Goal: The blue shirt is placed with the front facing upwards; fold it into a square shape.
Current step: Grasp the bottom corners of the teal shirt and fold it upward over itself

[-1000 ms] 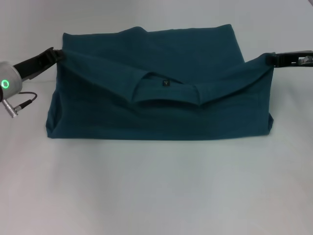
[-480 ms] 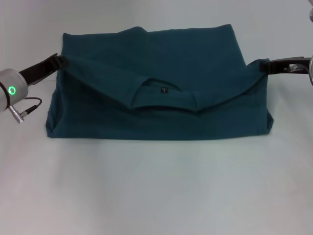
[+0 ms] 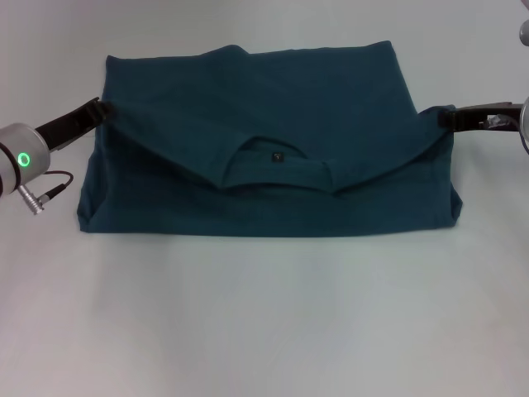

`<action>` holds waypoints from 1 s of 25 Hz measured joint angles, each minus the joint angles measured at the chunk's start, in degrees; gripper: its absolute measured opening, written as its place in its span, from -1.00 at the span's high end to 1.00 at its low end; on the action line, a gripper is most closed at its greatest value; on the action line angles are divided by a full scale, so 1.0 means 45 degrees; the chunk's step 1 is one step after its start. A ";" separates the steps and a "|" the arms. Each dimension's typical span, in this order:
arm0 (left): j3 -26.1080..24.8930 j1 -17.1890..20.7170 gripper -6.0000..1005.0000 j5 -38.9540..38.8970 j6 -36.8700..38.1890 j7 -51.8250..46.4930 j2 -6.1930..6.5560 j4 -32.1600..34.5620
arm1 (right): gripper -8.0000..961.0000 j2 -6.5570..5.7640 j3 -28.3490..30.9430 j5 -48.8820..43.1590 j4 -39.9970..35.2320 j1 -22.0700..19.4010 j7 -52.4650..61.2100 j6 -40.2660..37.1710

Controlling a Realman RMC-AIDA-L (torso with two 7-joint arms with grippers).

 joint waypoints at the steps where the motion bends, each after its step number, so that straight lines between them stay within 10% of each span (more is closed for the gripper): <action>1: -0.0008 0.0000 0.93 0.0000 0.0000 0.0011 -0.0004 -0.0001 | 0.91 0.0001 0.0000 0.0000 0.0000 -0.0005 -0.0010 0.0000; 25: 0.0019 -0.0383 0.93 -0.0851 -0.0001 0.1046 -0.0073 -0.0135 | 0.91 0.0198 -0.0001 0.0021 -0.0132 0.0380 -0.0691 0.0411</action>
